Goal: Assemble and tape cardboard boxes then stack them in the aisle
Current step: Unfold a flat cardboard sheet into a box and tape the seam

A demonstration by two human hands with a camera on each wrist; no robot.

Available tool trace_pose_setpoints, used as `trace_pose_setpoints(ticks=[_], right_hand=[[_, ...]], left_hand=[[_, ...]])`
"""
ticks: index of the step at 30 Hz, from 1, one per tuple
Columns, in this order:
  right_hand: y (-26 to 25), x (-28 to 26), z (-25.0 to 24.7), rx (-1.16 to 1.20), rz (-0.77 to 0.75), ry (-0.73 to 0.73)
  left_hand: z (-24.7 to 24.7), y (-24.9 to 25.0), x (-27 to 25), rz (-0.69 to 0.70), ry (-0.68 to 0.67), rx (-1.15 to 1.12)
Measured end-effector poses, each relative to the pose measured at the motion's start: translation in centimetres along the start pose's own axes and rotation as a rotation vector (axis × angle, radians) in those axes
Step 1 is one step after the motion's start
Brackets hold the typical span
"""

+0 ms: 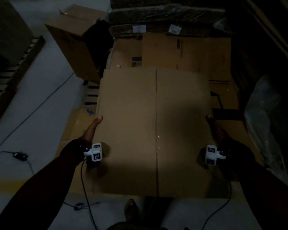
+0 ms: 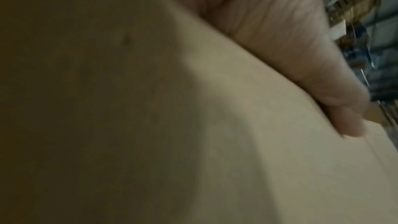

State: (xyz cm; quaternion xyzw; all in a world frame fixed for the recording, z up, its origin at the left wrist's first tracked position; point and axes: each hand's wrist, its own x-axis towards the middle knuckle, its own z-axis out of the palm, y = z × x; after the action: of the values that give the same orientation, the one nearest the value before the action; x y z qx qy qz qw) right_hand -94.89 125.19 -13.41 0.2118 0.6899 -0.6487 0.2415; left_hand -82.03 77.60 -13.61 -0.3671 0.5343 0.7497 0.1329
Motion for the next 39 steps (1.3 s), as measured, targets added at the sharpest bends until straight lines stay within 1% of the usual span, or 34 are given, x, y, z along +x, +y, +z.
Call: trace_pose_setpoints(ticks=[4, 9, 14, 16, 18, 21, 24, 27, 30, 33, 34, 36, 38, 39], right_hand=[[0.3, 0.6, -0.5, -0.036, 0.006, 0.017], [-0.5, -1.5, 1.1, -0.056, -0.041, 0.014], [1.0, -1.2, 1.3, -0.053, -0.003, 0.032], [0.7, -1.8, 1.9, -0.072, 0.007, 0.062], [0.6, -2.0, 2.0, -0.074, 0.007, 0.044], [1.3, -0.7, 1.5, -0.092, 0.045, 0.082], [1.3, -0.5, 1.5, -0.146, 0.025, 0.112], [0.8, -1.4, 1.9, -0.205, -0.001, 0.170], [0.2, -2.0, 2.0, -0.339, -0.005, 0.254], [0.4, -2.4, 1.5, -0.505, -0.029, 0.283], [0.5, -3.4, 1.7, -0.543, -0.038, 0.295], [1.2, -5.7, 2.2, -0.497, -0.067, 0.281], [2.2, -8.4, 2.4, -0.420, -0.126, 0.226], [2.9, -9.2, 2.2, -0.431, -0.164, 0.190]], left_hand=[[-0.1, -0.7, -0.5, 0.005, 0.008, -0.011], [-1.3, -0.9, -0.9, 0.041, -0.026, -0.041], [-2.0, -0.7, -1.2, 0.042, -0.023, -0.023], [-2.2, -1.0, -1.2, 0.043, -0.005, -0.024], [-2.3, -1.1, -1.3, 0.027, 0.003, -0.022], [-1.9, -0.7, -1.5, 0.037, 0.012, 0.009], [-1.2, -0.3, -2.4, 0.069, 0.056, 0.061], [-1.2, 0.0, -3.1, 0.036, 0.032, 0.100], [-1.8, 0.4, -3.7, 0.011, 0.017, 0.106], [-1.8, 0.7, -4.2, 0.027, 0.040, 0.130], [-1.9, 0.9, -4.5, 0.030, 0.042, 0.143], [-2.3, 0.6, -4.6, 0.036, 0.060, 0.161], [-3.1, -0.3, -4.7, 0.034, 0.063, 0.209], [-3.6, -0.8, -4.9, 0.034, 0.059, 0.239]])
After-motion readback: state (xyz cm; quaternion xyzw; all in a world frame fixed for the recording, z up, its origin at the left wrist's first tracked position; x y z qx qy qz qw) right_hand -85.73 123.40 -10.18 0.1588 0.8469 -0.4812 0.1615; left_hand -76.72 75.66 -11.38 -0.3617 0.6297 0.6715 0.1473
